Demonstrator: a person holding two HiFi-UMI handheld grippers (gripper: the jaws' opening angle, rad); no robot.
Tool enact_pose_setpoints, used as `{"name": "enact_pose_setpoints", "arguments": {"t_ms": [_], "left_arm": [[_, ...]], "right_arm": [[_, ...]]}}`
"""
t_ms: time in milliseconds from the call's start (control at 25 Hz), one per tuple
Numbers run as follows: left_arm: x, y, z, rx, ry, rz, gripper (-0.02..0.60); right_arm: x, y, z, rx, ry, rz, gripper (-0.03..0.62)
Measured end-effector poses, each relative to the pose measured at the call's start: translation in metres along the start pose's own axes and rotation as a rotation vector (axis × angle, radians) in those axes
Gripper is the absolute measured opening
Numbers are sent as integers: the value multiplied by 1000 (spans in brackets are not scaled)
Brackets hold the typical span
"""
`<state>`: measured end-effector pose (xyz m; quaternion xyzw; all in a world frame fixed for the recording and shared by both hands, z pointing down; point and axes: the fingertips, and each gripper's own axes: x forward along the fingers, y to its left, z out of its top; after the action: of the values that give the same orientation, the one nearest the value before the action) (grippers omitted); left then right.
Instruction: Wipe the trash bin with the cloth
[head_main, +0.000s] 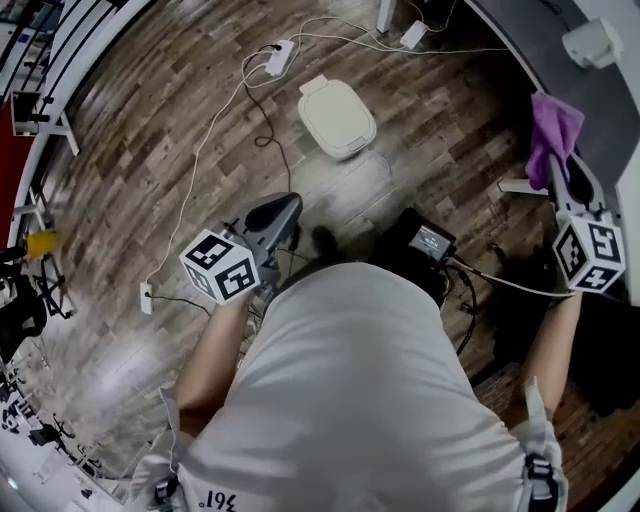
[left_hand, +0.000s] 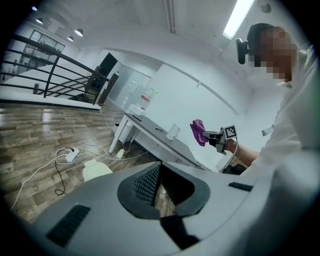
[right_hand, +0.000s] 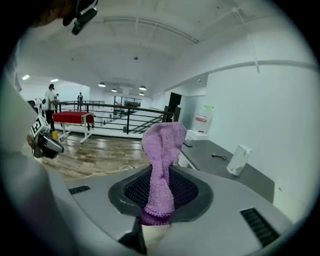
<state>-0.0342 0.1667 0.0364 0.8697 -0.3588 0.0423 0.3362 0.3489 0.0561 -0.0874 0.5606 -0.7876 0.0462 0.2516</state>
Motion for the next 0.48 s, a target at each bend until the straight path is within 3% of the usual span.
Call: {"name": "enact_pose_setpoints", "arguments": {"t_ms": [200,480], "left_arm": [[17,-20,12,-31,-81,74,5],[78,-83,8,-115,-198,240,5]], "right_arm": [[25,32,16,114,-74,245,91],[49,16,0,48,-44,518,91]]}}
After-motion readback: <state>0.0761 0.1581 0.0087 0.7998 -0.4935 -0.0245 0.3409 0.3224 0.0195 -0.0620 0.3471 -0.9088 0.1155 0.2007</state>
